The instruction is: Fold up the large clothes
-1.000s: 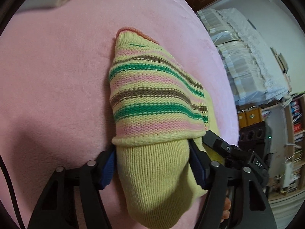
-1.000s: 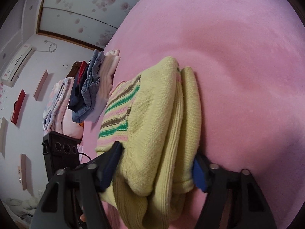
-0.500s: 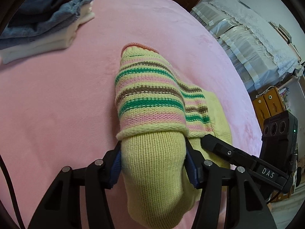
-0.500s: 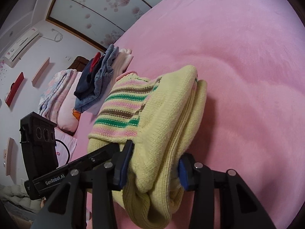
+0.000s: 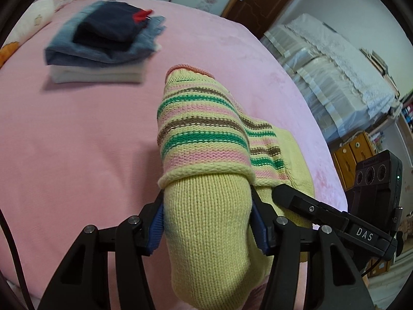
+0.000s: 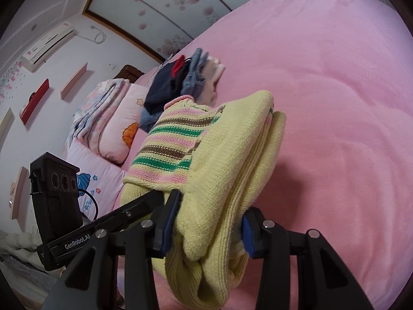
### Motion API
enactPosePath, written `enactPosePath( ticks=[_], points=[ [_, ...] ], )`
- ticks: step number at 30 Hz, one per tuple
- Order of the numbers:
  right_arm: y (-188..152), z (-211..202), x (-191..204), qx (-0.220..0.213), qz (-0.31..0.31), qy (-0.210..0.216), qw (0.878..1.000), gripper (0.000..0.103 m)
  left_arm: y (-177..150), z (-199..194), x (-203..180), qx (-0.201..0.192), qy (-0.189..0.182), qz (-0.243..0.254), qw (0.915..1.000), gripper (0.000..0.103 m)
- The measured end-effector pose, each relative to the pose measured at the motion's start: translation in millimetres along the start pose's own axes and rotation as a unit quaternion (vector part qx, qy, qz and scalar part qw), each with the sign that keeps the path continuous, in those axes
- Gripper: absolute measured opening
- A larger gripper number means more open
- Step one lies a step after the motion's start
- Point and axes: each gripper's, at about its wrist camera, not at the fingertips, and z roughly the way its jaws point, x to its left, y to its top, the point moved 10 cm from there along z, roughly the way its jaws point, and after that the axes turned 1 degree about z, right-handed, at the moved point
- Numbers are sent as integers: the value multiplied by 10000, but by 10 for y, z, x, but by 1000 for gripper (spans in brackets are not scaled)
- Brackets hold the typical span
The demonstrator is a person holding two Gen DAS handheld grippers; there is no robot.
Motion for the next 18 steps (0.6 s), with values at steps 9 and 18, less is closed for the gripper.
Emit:
enactPosePath(
  ticks=[9, 18],
  points=[
    [53, 458, 887, 322, -380, 342, 9982, 42, 399, -675, 753, -96, 280, -88, 9995, 56],
    [931, 1116, 1548, 323, -731, 452, 9958, 42, 1532, -774, 1315, -437, 240, 26, 9988, 56]
  ],
)
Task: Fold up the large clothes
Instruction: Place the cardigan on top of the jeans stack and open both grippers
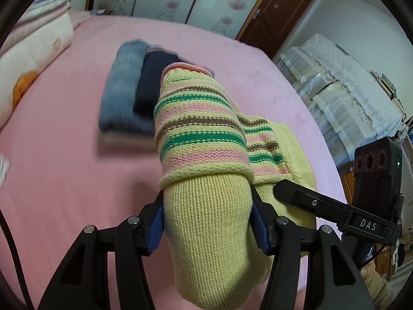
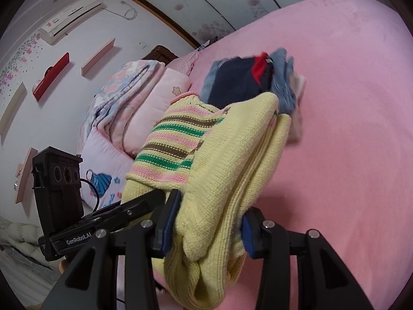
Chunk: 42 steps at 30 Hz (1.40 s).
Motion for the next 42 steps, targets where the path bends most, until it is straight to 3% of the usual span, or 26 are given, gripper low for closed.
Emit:
enactPosePath(
  ticks=[8, 12, 15, 17, 19, 20, 21, 22, 26, 29, 42],
  points=[
    [1526, 614, -65, -556, -227, 69, 9982, 42, 1506, 528, 291, -567, -10, 367, 9977, 57],
    [2023, 1016, -281, -709, -192, -54, 9973, 43, 1931, 983, 502, -586, 103, 326, 9977, 57],
    [2187, 1350, -511, -619, -164, -204, 9977, 43, 2101, 1403, 729, -358, 215, 169, 9990, 58],
    [2200, 1538, -674, -465, -90, -338, 9983, 44, 2122, 1594, 861, -250, 286, 73, 9992, 61],
    [2135, 1742, -847, -260, 47, -438, 9987, 50, 2110, 1706, 941, -265, 353, 118, 9990, 71],
    [2116, 1769, -908, -307, 75, -474, 9984, 53, 2070, 1725, 945, -307, 455, 178, 9983, 82],
    [2111, 1760, -935, -357, 94, -486, 9981, 63, 2066, 1735, 972, -381, 586, 231, 9973, 90],
    [2098, 1743, -975, -381, 128, -541, 9977, 72, 2045, 1735, 1026, -404, 612, 237, 9970, 92],
    [2036, 1652, -1078, -194, 145, -602, 9979, 75, 1961, 1732, 1021, -369, 547, 120, 9977, 92],
    [1980, 1435, -1073, -173, 43, -782, 9968, 75, 1863, 1586, 985, -451, 722, 70, 9963, 92],
    [1337, 111, -739, -584, -408, -1354, 9882, 75, 1106, 470, 216, -731, 1288, 486, 9878, 92]
  ],
)
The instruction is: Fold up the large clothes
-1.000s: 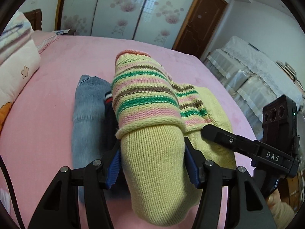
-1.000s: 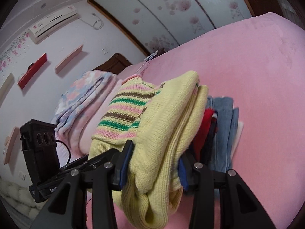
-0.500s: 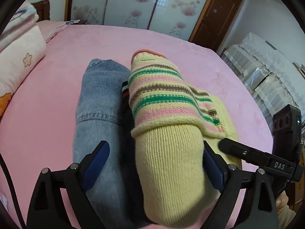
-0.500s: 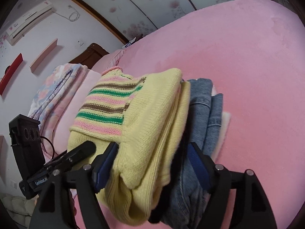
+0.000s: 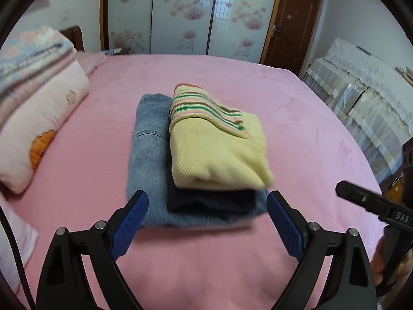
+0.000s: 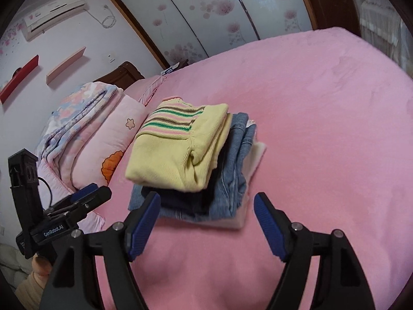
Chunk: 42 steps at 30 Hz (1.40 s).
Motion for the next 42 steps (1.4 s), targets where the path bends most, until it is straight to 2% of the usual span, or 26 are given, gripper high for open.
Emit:
enactPosePath(
  ticks=[6, 11, 15, 21, 31, 36, 42],
  points=[
    [-200, -723, 67, -237, -321, -427, 9983, 75, -297, -655, -384, -127, 204, 144, 9996, 92],
    [-458, -1306, 30, -399, -481, -732, 9954, 75, -521, -1174, -758, -351, 190, 265, 9989, 92],
    [-651, -1656, 4, -511, -550, -813, 9939, 75, -732, -1472, -1019, -357, 186, 259, 9989, 92],
    [-965, -2156, -57, -717, -648, -1049, 9898, 75, -1002, -1781, -1341, -414, 387, 453, 9974, 92],
    [-1479, -2622, -247, -884, -520, -1385, 9850, 75, -1587, -2158, -1592, -410, 508, 109, 9978, 92],
    [-1749, -2716, -403, -862, -245, -1504, 9846, 75, -1855, -2265, -1648, -382, 409, -215, 9982, 93],
    [-1970, -2793, -478, -879, -71, -1500, 9848, 76, -2130, -2272, -1768, -216, 614, -97, 9978, 93]
  ],
)
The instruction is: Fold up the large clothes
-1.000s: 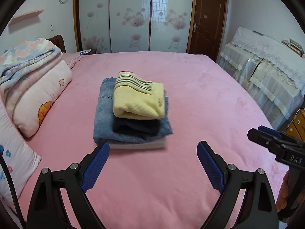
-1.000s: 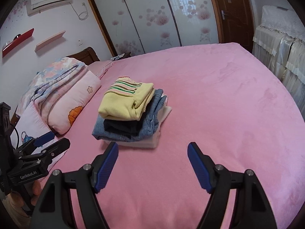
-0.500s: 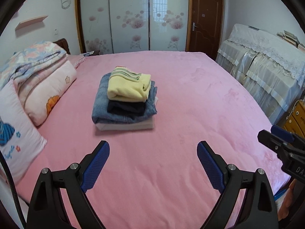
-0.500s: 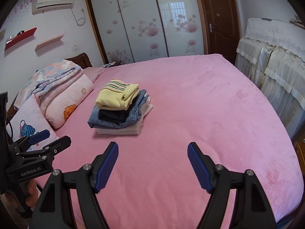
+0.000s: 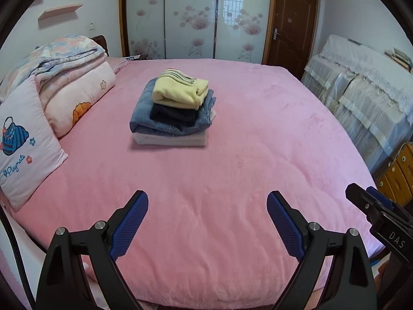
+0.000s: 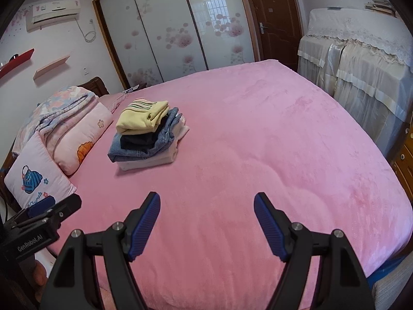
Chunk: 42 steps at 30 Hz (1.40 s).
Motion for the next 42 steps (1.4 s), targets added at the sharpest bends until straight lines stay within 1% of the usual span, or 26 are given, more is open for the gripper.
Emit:
enactPosePath(
  ticks=[3, 8, 13, 18, 26, 42],
  points=[
    [-99, -36, 19, 26, -10, 52, 10000, 76, -118, -5, -92, 65, -62, 29, 10000, 93],
    [-251, -45, 76, 58, -218, -69, 9997, 76, -241, -30, -197, 1, 188, 275, 9994, 93],
    [-367, -21, 87, 121, -321, -202, 9992, 76, -312, -68, -252, 16, 129, 318, 9994, 93],
    [-440, 7, 51, 225, -264, -190, 9992, 76, -368, -43, -260, 110, 136, 328, 9993, 93],
    [-493, -3, 92, 279, -336, -234, 9988, 76, -427, 41, -191, 296, 130, 223, 9992, 93],
    [-529, 18, 139, 355, -412, -265, 9982, 76, -466, 125, -133, 482, 135, 153, 9986, 92]
  ],
)
